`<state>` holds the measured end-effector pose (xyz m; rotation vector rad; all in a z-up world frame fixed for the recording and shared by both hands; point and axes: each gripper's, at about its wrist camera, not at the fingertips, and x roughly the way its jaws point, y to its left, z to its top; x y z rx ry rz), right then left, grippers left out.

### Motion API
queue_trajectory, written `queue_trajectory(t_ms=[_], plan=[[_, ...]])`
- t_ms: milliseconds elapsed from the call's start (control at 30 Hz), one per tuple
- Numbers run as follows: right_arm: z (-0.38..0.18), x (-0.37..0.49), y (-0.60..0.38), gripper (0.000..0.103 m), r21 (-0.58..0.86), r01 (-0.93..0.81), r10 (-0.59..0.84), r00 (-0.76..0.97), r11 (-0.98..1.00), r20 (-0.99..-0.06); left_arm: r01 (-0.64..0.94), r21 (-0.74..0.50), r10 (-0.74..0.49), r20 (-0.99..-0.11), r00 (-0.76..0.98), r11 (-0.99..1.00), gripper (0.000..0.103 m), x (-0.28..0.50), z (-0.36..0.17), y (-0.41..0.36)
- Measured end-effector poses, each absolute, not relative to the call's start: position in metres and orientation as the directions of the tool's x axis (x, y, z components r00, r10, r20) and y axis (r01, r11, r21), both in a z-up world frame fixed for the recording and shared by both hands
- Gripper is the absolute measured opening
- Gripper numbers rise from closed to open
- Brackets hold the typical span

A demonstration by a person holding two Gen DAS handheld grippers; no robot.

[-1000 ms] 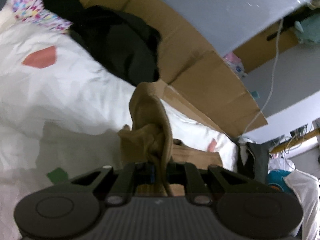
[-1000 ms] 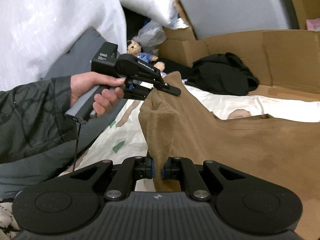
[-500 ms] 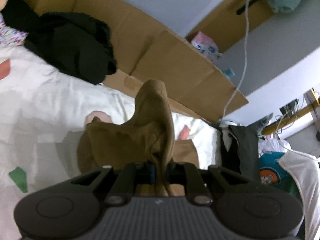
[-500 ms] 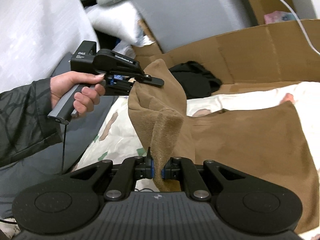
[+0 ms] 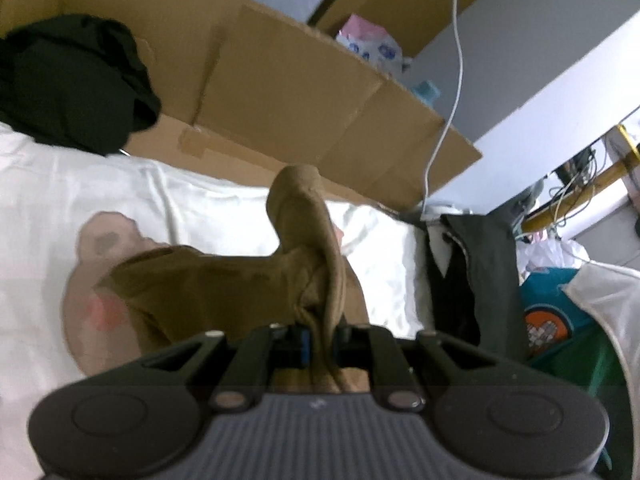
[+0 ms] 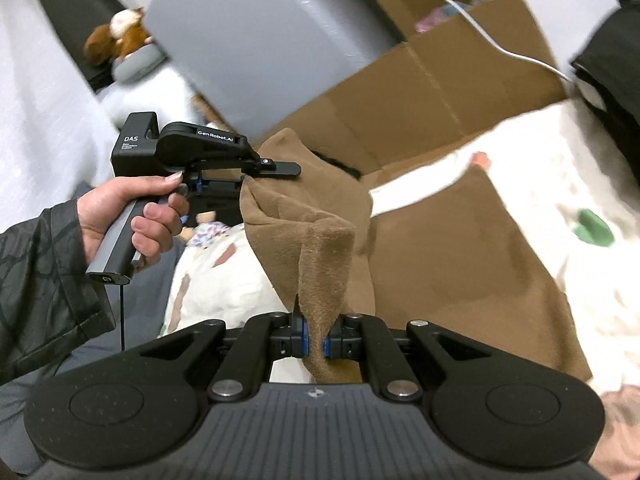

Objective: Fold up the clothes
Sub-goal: 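Lift the pinched shirt edge with both grippers and fold it over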

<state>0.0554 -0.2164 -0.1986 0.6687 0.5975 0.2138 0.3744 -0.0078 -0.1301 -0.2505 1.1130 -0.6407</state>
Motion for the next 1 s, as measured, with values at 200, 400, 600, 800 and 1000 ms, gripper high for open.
queue_trajectory(t_ms=[200,400,600,800,1000], plan=[[-0.225,0.053,-0.233,0.007,0.667,0.079,0.343,0.809,0.741,-0.477,0.348,-0.485,-0.581,-0.768,0.269,0.802,0.011,0.380,-0.157,-0.044],[-0.250,0.047,-0.252,0.007,0.707,0.174,0.313,0.807,0.685,-0.502,0.346,-0.478,-0.570,-0.782,0.251,0.807,0.011,0.387,-0.188,-0.083],[-0.268,0.046,-0.261,0.007,0.707,0.235,0.301,0.784,0.667,-0.543,0.379,-0.454,-0.554,-0.804,0.216,0.806,0.011,0.392,-0.214,-0.124],[-0.282,0.044,-0.271,0.007,0.679,0.309,0.268,0.750,0.666,-0.604,0.375,-0.414,-0.510,-0.835,0.205,0.829,0.012,0.393,-0.236,-0.149],[-0.293,0.037,-0.282,0.008,0.668,0.395,0.246,0.715,0.631,-0.654,0.337,-0.416,-0.504,-0.831,0.237,0.845,0.034,0.392,-0.236,-0.154]])
